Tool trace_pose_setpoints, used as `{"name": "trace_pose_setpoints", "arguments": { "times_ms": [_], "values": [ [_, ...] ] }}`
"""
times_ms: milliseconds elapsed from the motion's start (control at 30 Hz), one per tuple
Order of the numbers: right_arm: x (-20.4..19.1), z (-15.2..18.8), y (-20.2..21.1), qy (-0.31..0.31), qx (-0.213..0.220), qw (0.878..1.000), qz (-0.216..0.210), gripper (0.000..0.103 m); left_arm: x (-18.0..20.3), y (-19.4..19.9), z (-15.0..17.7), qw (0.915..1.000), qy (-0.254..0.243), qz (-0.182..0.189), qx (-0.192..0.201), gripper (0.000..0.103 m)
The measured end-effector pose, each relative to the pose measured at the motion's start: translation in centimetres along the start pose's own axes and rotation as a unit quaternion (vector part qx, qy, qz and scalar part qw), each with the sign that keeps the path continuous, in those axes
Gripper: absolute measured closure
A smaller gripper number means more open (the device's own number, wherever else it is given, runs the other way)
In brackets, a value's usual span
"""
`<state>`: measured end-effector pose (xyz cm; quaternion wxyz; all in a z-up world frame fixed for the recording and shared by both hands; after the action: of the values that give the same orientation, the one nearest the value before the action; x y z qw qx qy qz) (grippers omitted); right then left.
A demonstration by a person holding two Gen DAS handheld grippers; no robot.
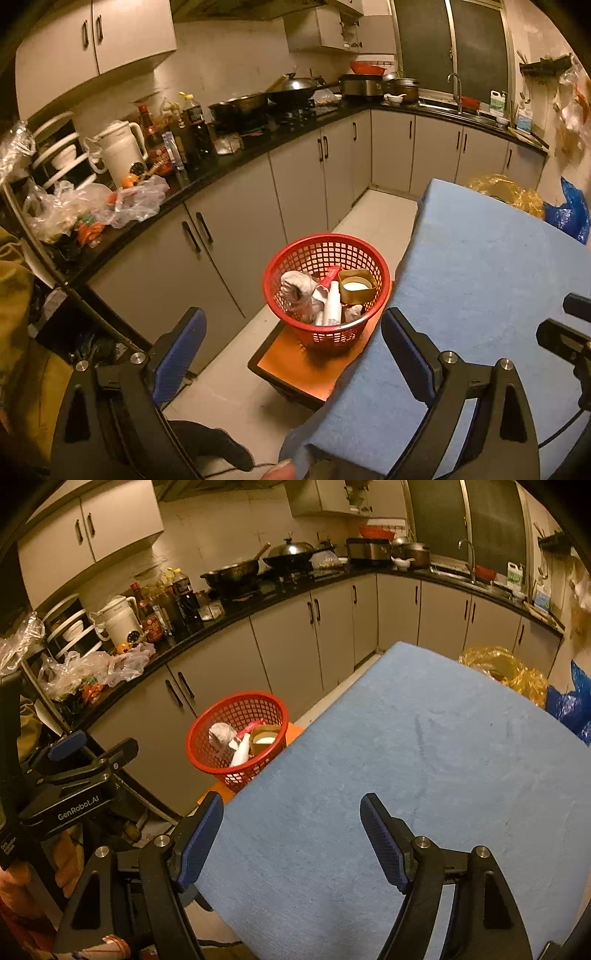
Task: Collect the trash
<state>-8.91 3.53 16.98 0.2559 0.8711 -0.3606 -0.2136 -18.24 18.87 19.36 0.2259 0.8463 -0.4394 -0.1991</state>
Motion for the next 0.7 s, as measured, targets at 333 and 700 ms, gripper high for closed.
{"name": "trace_pose_setpoints", "arguments": {
  "times_ms": [333,700],
  "values": [
    [-1.1,-0.2,0.5,0.029,0.003,0.999,-0.029,0.022,-0.3,1.6,0.1,0.9996,0.009,-0.025,-0.009,0.008],
    [-1.9,-0.1,-0.7,0.040,-0.004,0.998,-0.042,0.022,-0.8,0.9,1.3,0.9969,0.000,-0.063,-0.048,0.008]
  ]
}}
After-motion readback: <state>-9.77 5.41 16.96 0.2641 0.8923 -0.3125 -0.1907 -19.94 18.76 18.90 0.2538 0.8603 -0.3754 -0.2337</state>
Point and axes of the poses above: each gripper's, at about its wrist camera, not at the fingertips, and y roughly against the way its jaws point, x to its right, z to its underside, the point moved 1 cm from there along -y, roughly the way its jaws point, and after that the axes turned 8 degrees about x, right-handed, at the moved point
